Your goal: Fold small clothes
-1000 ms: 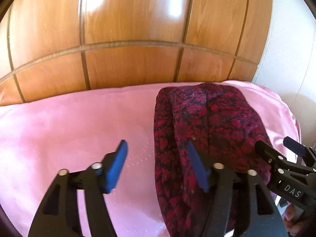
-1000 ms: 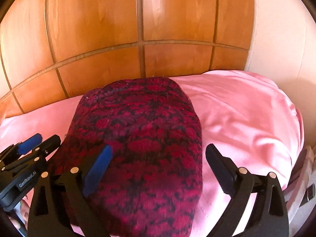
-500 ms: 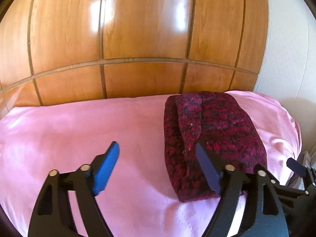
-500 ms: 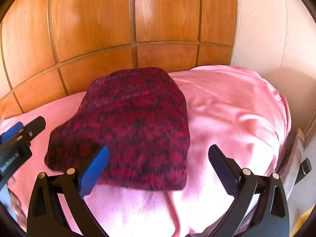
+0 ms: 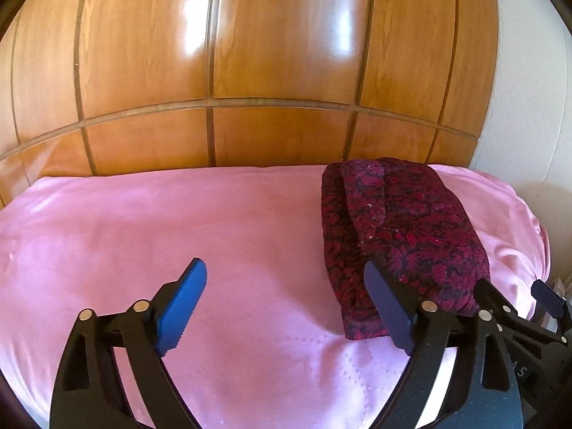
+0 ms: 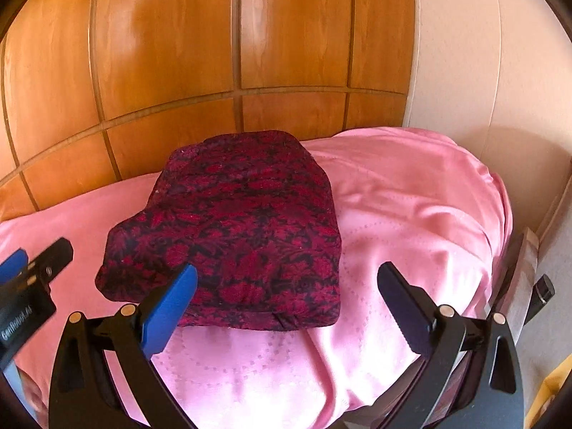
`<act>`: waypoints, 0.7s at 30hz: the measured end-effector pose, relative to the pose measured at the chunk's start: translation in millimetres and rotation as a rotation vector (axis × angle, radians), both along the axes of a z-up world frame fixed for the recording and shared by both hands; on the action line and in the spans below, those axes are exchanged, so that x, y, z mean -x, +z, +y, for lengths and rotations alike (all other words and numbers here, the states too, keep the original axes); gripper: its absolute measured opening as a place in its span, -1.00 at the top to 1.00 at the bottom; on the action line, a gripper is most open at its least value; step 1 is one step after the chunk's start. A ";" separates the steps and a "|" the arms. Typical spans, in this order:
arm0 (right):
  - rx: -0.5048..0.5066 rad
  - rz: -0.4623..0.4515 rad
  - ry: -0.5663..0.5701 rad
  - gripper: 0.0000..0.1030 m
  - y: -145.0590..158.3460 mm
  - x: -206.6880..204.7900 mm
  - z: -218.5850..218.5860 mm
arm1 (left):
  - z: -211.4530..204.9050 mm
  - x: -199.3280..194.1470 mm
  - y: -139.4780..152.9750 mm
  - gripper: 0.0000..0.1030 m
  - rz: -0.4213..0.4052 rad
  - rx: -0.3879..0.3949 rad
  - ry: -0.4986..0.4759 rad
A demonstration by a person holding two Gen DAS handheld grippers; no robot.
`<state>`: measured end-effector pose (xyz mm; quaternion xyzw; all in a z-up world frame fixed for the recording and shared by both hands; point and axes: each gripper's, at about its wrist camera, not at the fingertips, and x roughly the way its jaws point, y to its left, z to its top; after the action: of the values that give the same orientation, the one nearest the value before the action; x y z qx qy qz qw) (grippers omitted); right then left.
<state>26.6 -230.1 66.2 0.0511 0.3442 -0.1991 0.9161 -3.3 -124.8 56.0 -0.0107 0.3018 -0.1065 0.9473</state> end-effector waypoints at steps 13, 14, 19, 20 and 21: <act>0.032 0.011 0.049 -0.95 -1.8 -0.9 15.2 | 0.9 0.2 -2.7 -0.81 0.007 -0.013 0.006; 0.033 0.011 0.051 -0.95 -1.9 -0.8 15.7 | 0.8 0.9 -2.5 -0.81 0.006 -0.014 0.005; 0.026 0.017 0.047 -0.95 -4.0 -1.0 15.9 | -0.1 1.5 -1.4 -0.81 0.003 -0.016 0.004; 0.026 0.018 0.047 -0.95 -4.3 -1.3 16.1 | 0.2 1.4 -1.5 -0.81 0.004 -0.016 0.005; 0.027 0.017 0.047 -0.95 -4.4 -1.3 16.6 | -0.1 1.5 -1.4 -0.81 0.004 -0.016 0.005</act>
<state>28.0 -213.6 61.8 0.0288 0.3504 -0.1828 0.9181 -4.7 -124.9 54.6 -0.0039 0.3043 -0.1019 0.9471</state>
